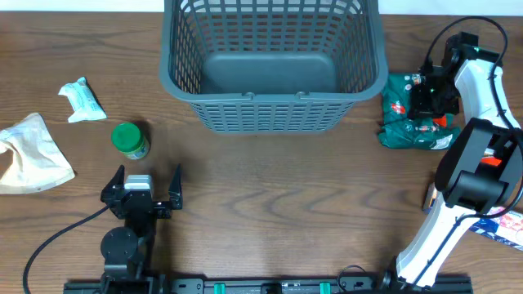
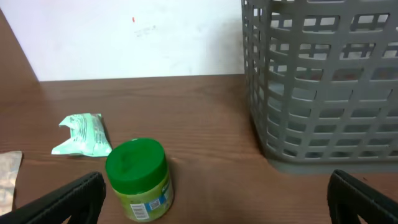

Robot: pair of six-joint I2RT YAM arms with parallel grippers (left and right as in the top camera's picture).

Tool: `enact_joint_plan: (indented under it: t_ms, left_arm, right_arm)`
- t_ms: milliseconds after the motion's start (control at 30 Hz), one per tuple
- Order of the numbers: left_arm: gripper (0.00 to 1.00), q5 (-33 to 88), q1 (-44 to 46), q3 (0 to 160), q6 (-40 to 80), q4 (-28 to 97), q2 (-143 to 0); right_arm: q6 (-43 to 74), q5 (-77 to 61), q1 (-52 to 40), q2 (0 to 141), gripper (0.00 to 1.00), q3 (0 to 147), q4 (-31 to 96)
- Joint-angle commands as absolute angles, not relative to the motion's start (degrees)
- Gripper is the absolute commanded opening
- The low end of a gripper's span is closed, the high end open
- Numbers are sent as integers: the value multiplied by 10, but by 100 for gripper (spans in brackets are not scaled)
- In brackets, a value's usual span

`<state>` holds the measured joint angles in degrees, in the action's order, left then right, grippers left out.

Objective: Pack container
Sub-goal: 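Lower the right gripper and grasp the green coffee pouch, then lift the coffee pouch and carry it left over the basket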

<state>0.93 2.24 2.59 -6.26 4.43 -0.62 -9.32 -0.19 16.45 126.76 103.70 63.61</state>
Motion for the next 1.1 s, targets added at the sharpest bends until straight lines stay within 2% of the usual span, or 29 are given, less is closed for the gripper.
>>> enact_joint_plan:
  t_ms: [0,333,1067]
  left_arm:
    - [99,5,21,8,-69,53,-2]
    - [99,5,21,8,-69,53,-2]
    - [99,5,21,8,-69,53,-2]
  right_arm:
    - [-45,19,169,1319,1,1012,628]
    - [-46,32,168,1276,1,1013,635]
    - [-41,56,151,925,1,1013,658]
